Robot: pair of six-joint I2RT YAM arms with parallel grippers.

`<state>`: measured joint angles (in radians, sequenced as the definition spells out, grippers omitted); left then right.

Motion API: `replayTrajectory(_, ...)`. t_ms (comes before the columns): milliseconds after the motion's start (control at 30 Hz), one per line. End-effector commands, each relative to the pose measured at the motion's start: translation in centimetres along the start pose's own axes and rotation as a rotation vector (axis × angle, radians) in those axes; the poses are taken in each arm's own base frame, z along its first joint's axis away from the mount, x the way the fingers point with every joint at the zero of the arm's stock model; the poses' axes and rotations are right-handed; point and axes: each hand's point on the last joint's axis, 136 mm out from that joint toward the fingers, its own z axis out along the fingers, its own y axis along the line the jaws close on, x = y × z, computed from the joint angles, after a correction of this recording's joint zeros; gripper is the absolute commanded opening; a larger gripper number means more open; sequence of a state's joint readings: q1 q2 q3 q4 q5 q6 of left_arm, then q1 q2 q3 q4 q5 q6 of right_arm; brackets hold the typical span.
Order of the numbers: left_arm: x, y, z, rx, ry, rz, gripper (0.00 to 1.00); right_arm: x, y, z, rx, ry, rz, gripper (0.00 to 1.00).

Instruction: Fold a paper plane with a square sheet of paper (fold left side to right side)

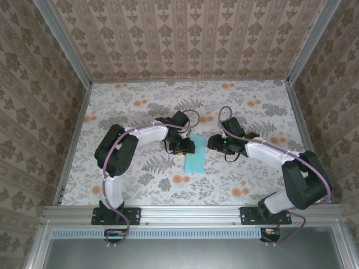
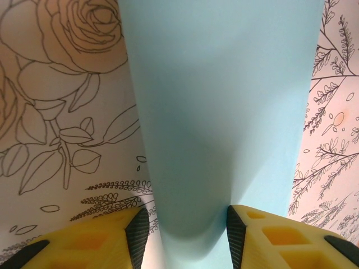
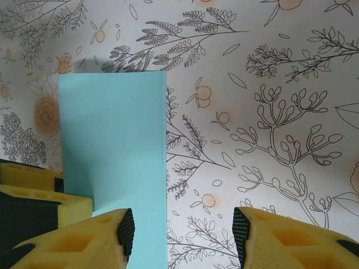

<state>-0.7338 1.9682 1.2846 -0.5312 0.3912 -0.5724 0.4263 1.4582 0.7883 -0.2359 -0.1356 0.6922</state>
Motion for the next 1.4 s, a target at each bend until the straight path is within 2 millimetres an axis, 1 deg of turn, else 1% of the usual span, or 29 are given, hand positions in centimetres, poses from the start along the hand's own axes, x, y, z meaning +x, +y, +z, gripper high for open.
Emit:
replayTrajectory(0, 1.86, 2.27, 2.02, -0.095, 0.069, -0.023, 0.46, 0.18, -0.43, -0.31, 0.02, -0.01, 0.009, 0.53)
replayTrajectory(233, 1.77, 2.25, 1.95, -0.098, 0.069, -0.02, 0.46, 0.14, -0.41, -0.22, 0.021, -0.009, 0.007, 0.53)
replayTrajectory(533, 1.72, 2.15, 2.13, -0.093, 0.075, -0.02, 0.49, 0.19, -0.5, -0.15, 0.027, -0.004, 0.005, 0.53)
replayTrajectory(1367, 1.9, 1.84, 2.76, -0.088, 0.094, -0.019, 0.51, 0.45, -0.99, -0.38, 0.047, -0.002, -0.006, 0.53)
